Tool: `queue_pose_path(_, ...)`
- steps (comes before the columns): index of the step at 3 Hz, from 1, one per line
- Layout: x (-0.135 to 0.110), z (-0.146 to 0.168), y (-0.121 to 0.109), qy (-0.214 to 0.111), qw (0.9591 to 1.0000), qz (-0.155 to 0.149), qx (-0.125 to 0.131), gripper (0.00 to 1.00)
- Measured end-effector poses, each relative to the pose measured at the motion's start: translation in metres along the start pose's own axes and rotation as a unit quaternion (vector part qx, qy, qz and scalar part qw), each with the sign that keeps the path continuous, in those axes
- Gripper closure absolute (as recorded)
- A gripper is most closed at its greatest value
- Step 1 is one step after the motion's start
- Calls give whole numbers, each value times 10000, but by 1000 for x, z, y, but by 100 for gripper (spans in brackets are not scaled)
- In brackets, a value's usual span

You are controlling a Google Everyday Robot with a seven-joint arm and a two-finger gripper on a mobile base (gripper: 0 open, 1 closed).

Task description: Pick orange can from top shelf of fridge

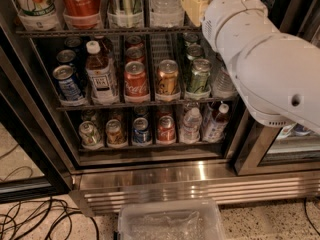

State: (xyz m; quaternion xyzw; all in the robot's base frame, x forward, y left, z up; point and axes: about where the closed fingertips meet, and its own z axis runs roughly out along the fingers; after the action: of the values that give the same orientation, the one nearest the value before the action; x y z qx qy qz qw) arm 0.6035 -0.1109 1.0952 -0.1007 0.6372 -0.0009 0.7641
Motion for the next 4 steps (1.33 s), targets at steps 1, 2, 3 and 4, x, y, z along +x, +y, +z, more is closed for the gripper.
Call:
queue_pose_path(1, 5, 6, -5, -60, 9998, -9, 179, 32)
queue_pose_path(2, 18, 18, -11, -44, 9991, -249, 354, 35)
queue_pose_path(3, 20, 24, -12, -45, 9990, -255, 358, 37)
queue_pose_path(4, 23, 33, -12, -49, 9993, -168, 335, 36)
